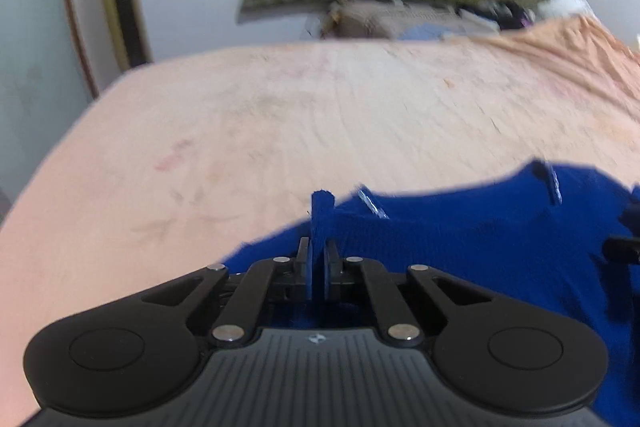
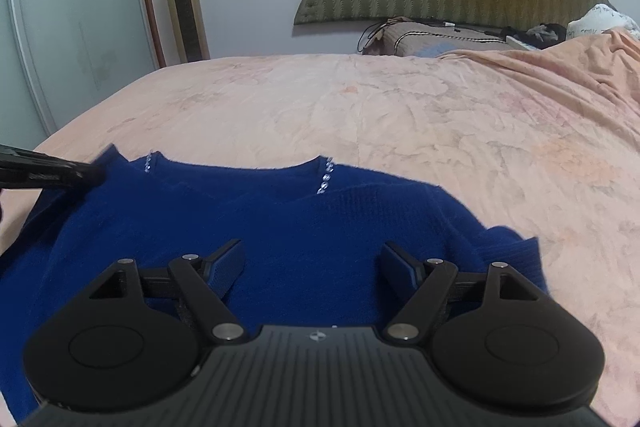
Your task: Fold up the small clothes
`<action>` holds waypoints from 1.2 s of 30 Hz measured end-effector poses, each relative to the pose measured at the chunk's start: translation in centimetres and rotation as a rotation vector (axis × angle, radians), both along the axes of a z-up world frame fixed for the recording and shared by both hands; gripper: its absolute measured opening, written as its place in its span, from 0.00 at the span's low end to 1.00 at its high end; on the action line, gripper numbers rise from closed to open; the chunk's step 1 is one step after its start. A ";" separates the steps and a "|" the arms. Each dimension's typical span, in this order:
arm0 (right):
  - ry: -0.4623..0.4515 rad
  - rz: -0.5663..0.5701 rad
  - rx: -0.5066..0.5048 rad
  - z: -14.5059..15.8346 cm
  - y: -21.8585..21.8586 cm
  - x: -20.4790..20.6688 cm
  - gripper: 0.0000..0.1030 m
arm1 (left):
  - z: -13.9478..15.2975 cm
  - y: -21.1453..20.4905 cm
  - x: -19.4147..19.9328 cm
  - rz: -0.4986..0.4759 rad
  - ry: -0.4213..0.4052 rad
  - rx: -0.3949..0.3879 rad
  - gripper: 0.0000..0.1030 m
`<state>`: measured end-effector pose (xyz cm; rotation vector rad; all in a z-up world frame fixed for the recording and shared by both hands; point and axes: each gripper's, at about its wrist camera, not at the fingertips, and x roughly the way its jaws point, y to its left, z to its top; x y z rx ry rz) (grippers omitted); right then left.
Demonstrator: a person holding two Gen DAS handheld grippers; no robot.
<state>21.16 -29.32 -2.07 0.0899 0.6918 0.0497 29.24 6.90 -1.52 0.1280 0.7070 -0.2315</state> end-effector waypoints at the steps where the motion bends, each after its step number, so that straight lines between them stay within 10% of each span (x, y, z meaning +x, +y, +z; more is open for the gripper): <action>1: -0.003 -0.001 -0.005 0.2 -0.1 0.1 0.76 | 0.6 0.4 -0.2 0.017 -0.018 -0.017 0.05; 12: 0.039 -0.107 -0.059 -0.2 -4.4 3.4 0.74 | 0.4 2.9 0.9 0.121 0.009 -0.001 0.04; 17: 0.075 -0.098 -0.082 -1.1 -4.5 4.9 0.05 | 1.5 1.5 -0.8 0.112 -0.027 0.013 0.04; 21: 0.049 -0.139 -0.154 -1.1 -4.3 5.1 0.05 | 2.2 0.3 -2.3 0.102 -0.021 -0.012 0.05; 24: 0.063 -0.173 -0.129 -1.0 -4.5 4.7 0.18 | 1.5 -0.7 -3.7 0.102 0.054 -0.068 0.06; 28: -0.032 -0.100 -0.096 1.8 -2.1 0.6 0.74 | -0.2 -2.1 -5.8 0.117 0.101 -0.037 0.06; 36: -0.003 0.142 -0.281 -0.1 5.5 -4.8 0.81 | -1.9 -3.4 -10.0 0.139 0.014 0.067 0.07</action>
